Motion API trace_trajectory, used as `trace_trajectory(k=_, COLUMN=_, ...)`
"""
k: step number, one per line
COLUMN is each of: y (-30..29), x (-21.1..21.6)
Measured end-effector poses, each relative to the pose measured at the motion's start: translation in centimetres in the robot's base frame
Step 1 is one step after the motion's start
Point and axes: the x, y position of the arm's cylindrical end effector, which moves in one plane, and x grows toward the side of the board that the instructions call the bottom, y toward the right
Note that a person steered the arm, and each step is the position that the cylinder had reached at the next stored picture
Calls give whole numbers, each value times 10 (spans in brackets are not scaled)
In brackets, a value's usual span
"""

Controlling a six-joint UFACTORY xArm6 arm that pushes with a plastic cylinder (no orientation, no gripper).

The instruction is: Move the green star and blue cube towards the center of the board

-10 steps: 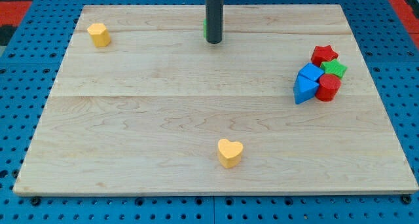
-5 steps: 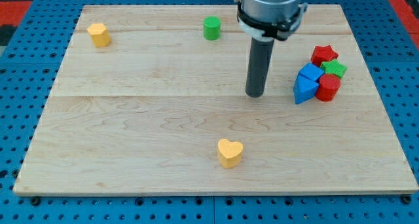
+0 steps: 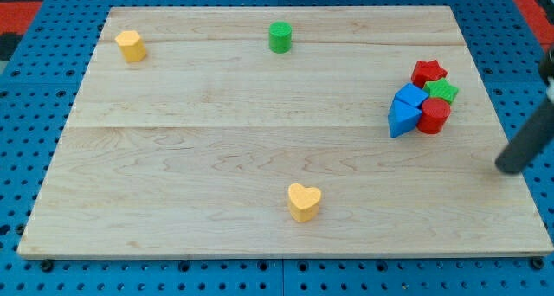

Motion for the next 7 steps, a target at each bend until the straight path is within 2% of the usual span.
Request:
trace_trajectory(k=1, y=1, x=-51)
trace_trajectory(k=3, y=-20, x=-83)
trace_trajectory(k=5, y=-43, x=-83)
trace_trajectory(k=7, y=-99, x=-84)
